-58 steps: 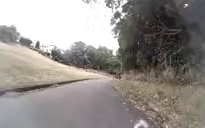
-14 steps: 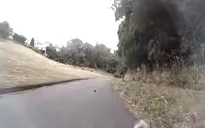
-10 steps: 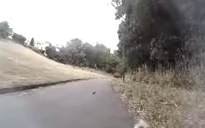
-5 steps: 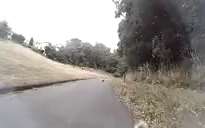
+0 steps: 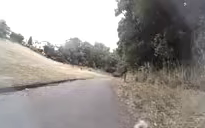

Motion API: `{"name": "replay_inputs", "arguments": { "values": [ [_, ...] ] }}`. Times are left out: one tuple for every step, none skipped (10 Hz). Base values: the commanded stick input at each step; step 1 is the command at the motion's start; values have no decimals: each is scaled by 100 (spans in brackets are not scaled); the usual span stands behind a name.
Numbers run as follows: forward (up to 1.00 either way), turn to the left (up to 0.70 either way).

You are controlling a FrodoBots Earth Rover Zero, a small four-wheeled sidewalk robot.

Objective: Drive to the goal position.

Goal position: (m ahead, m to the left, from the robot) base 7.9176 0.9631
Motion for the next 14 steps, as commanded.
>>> {"name": "replay_inputs", "arguments": {
  "values": [
    [70, 0],
    [70, 0],
    [70, 0],
    [70, 5],
    [70, 11],
    [70, 14],
    [70, 14],
    [70, 14],
    [70, 14],
    [70, 13],
    [70, 7],
    [70, 1],
    [70, 0],
    [70, 0]
  ]
}}
